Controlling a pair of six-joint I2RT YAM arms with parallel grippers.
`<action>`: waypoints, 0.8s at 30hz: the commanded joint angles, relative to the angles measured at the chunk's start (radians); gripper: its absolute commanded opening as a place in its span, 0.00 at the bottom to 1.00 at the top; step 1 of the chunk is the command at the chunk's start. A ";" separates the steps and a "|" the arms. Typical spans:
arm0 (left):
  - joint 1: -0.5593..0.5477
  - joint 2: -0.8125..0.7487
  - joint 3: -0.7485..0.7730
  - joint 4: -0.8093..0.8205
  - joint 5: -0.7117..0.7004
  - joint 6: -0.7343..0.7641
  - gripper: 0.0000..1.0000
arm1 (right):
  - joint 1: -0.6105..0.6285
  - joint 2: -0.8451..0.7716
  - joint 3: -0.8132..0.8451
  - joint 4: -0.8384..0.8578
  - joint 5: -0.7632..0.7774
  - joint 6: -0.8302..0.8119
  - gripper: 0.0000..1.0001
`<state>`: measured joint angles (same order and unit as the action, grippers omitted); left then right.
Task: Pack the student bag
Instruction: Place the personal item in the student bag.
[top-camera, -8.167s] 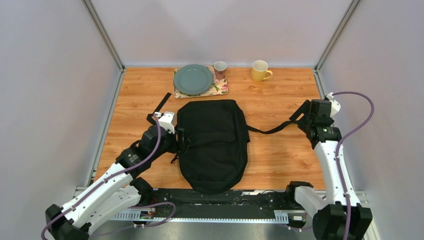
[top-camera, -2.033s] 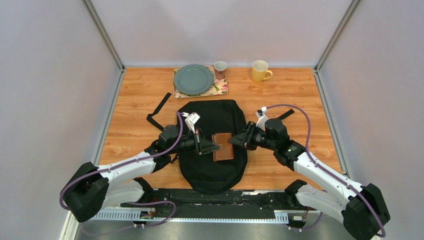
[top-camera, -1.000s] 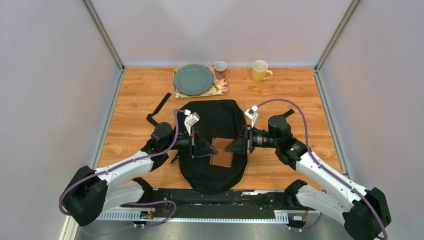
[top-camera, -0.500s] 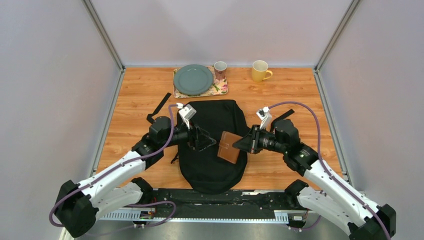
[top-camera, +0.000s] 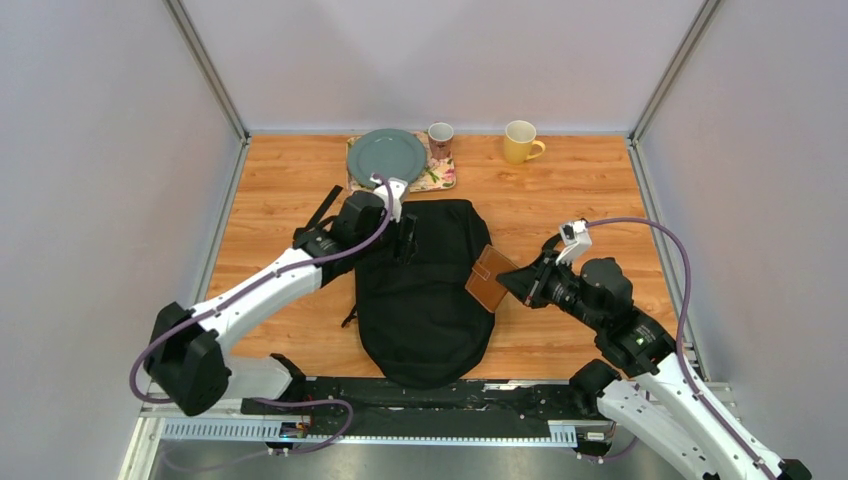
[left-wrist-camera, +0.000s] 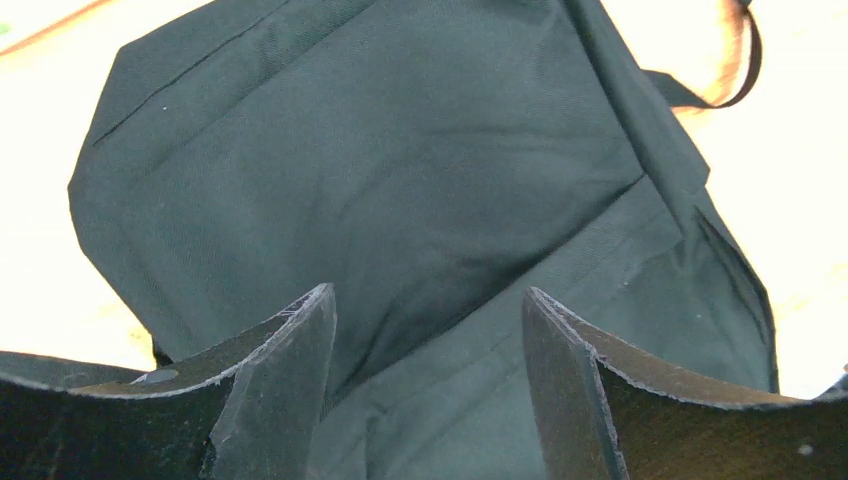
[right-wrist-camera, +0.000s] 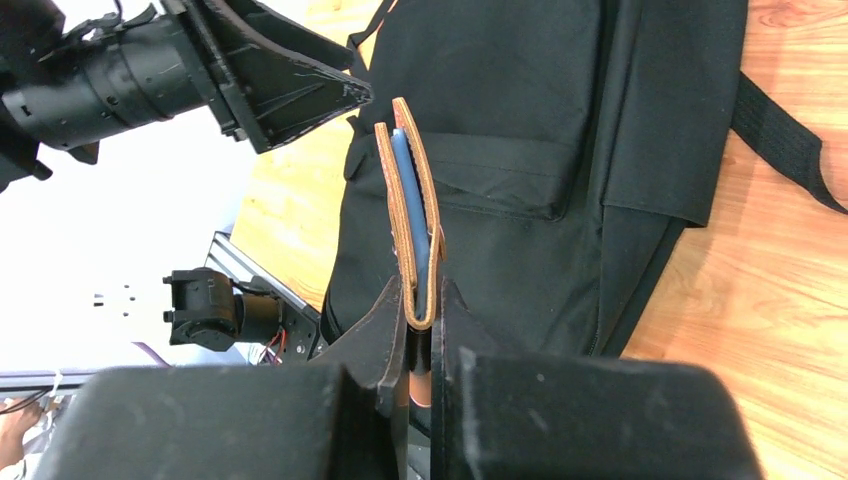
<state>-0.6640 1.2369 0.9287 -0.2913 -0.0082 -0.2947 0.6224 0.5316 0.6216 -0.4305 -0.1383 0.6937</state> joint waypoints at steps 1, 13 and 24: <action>0.004 0.105 0.117 -0.098 0.002 0.084 0.75 | 0.003 -0.019 0.006 -0.007 0.045 0.009 0.00; 0.041 0.222 0.196 -0.212 -0.101 0.276 0.76 | 0.003 -0.013 0.004 -0.002 0.042 -0.005 0.00; 0.072 0.272 0.209 -0.249 0.002 0.407 0.76 | 0.003 0.027 -0.008 0.041 0.011 0.001 0.00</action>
<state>-0.6052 1.4982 1.0931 -0.5240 -0.0647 0.0246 0.6224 0.5491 0.6064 -0.4568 -0.1146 0.6945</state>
